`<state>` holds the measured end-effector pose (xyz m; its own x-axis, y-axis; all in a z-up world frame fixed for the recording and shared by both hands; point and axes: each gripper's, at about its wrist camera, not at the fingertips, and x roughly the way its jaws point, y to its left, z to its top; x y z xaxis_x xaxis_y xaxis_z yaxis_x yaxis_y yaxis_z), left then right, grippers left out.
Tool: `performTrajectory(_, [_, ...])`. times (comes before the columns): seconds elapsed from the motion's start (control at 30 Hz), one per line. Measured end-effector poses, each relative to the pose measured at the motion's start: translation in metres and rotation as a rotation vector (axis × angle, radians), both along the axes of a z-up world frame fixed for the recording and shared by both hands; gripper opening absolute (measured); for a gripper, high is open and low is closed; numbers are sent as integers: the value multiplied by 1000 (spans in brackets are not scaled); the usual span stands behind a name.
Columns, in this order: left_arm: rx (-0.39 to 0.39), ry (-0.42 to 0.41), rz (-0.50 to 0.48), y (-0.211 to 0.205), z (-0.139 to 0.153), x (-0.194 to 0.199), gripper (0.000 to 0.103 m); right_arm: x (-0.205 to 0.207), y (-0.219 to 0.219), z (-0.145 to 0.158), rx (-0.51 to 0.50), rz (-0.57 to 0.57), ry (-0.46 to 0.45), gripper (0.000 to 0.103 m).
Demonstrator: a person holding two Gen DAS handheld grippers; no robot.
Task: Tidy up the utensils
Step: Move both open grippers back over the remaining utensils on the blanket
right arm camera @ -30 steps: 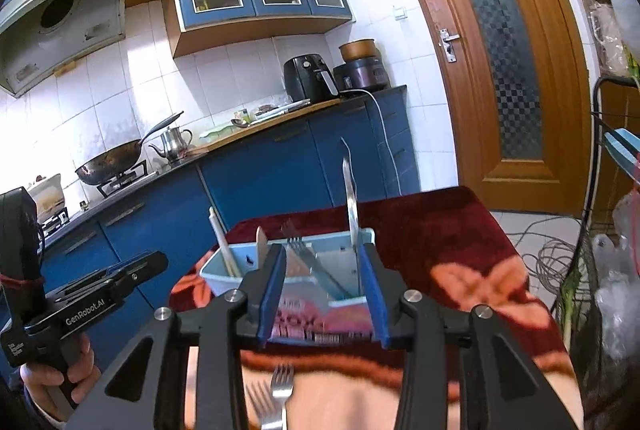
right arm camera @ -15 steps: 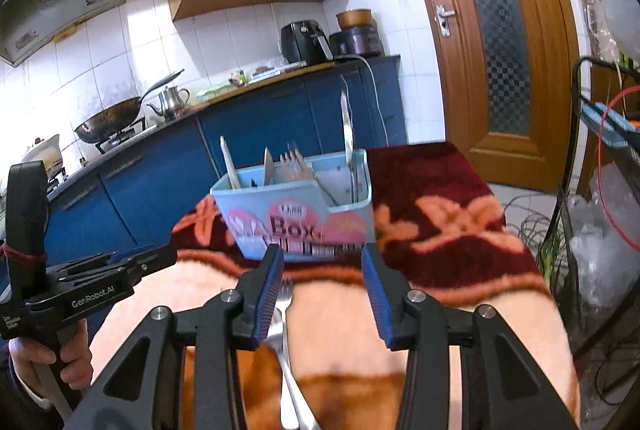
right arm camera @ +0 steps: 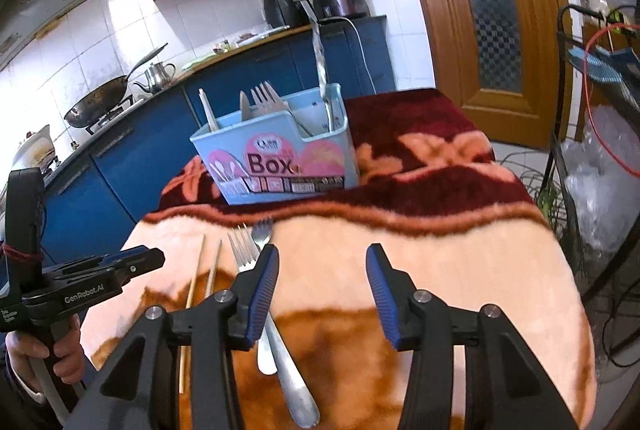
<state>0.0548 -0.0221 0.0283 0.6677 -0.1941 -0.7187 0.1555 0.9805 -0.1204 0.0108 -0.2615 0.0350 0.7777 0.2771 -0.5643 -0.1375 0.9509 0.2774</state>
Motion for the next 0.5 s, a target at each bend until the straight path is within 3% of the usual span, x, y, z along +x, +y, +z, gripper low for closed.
performTrajectory(0.5, [27, 117, -35, -14, -25, 24, 31, 1, -15, -19, 25, -12, 61, 51])
